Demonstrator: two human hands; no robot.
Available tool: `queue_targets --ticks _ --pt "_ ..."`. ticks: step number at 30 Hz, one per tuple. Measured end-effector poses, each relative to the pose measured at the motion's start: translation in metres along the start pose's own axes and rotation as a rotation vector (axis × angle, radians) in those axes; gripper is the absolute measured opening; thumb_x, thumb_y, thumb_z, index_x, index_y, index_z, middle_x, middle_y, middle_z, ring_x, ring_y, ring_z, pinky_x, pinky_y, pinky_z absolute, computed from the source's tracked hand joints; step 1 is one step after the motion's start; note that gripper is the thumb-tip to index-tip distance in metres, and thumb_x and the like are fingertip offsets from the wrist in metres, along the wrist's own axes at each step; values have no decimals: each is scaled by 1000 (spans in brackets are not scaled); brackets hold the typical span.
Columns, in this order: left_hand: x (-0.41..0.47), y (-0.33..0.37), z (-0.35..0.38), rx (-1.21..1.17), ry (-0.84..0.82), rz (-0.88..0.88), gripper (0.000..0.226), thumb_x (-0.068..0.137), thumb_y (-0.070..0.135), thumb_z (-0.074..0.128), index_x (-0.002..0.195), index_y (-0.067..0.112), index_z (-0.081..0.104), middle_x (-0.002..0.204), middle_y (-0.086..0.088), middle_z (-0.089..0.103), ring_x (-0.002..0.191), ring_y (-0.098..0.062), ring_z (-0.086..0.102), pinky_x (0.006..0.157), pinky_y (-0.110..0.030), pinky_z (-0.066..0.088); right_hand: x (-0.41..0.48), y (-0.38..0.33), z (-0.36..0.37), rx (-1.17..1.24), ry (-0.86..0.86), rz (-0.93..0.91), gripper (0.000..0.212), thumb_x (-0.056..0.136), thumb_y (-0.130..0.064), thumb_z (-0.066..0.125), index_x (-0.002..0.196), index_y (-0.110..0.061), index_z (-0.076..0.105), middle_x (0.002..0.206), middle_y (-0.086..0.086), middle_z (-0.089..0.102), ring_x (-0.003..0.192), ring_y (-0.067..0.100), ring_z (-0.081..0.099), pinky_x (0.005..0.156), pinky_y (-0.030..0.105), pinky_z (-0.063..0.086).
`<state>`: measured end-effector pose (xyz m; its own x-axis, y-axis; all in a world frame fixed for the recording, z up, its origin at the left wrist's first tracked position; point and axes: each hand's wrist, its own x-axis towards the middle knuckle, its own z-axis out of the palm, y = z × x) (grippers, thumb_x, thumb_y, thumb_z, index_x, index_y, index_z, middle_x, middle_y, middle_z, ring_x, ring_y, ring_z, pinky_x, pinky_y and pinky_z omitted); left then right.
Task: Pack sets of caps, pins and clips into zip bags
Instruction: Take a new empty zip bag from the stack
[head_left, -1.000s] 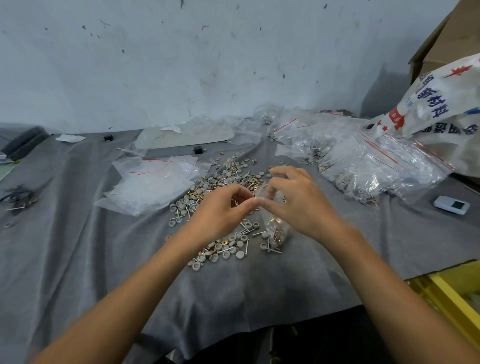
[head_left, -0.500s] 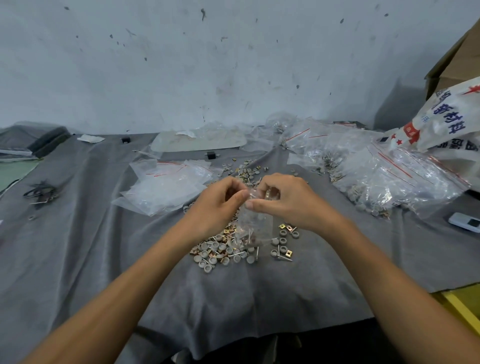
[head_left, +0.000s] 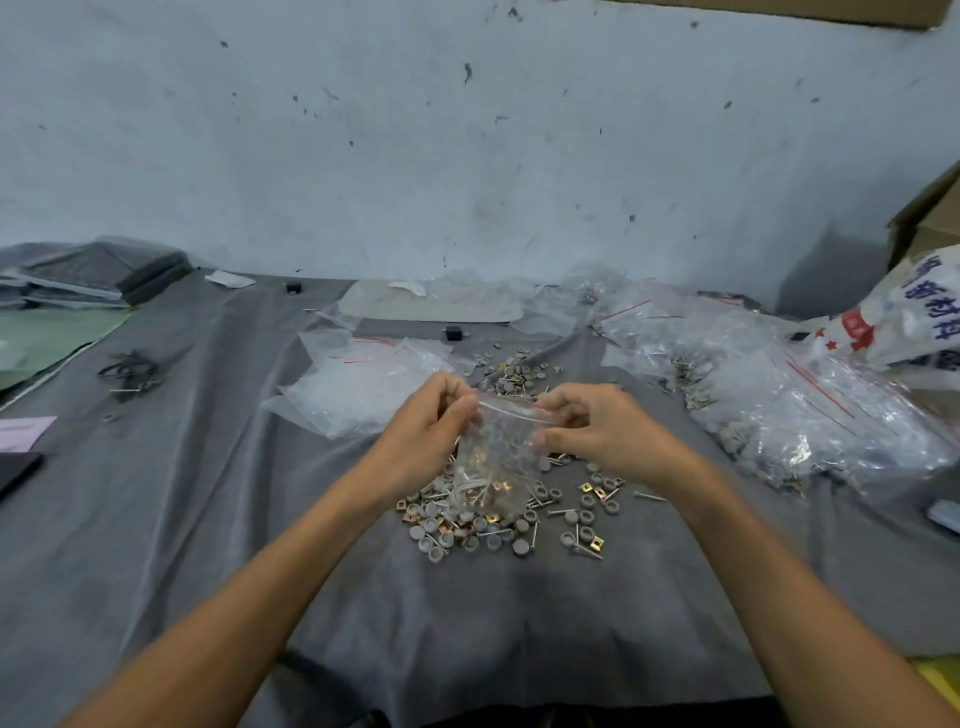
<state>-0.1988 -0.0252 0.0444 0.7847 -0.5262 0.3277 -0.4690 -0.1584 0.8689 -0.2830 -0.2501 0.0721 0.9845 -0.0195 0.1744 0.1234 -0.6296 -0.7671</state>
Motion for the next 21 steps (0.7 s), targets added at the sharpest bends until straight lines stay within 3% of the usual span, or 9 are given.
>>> queue_targets --ticks 2,4,6,10,14,21 --pt "-2 -1 -2 -24 13 -10 13 105 25 50 94 25 57 91 -2 71 70 -5 60 63 -24 44 1 -2 -4 28 30 7 18 84 -19 83 99 -25 74 90 -3 77 80 15 72 77 35 56" --pt "-4 -1 -4 -42 18 -11 12 105 24 50 95 25 56 95 -4 72 82 -19 65 69 -32 46 2 -5 -11 135 77 5 17 86 -16 80 100 -24 74 90 -3 77 80 14 72 73 27 57" --pt "-7 0 -4 -53 8 -16 10 105 25 50 97 24 56 98 -2 72 87 -20 65 71 -32 47 2 -9 -15 218 75 3 14 88 -18 79 101 -24 75 92 -2 77 83 10 72 74 21 55" --pt "-8 1 -4 -85 9 -16 9 105 26 51 100 24 58 96 -6 70 78 -15 61 67 -34 48 0 -8 -10 298 48 -10 5 90 -25 77 92 -30 77 85 -6 76 77 5 67 71 18 51" --pt "-7 -1 -2 -69 -35 -3 8 101 28 59 103 24 66 81 1 62 62 -6 51 53 -19 40 -1 -1 -1 332 78 -12 7 91 -25 77 91 -32 77 77 -7 72 68 5 61 63 17 48" --pt "-4 -5 0 -52 -1 3 9 100 30 62 94 26 67 73 1 55 58 -8 48 51 -21 42 -3 4 1 312 103 -15 9 88 -21 80 86 -29 78 76 -5 74 66 2 63 61 13 47"
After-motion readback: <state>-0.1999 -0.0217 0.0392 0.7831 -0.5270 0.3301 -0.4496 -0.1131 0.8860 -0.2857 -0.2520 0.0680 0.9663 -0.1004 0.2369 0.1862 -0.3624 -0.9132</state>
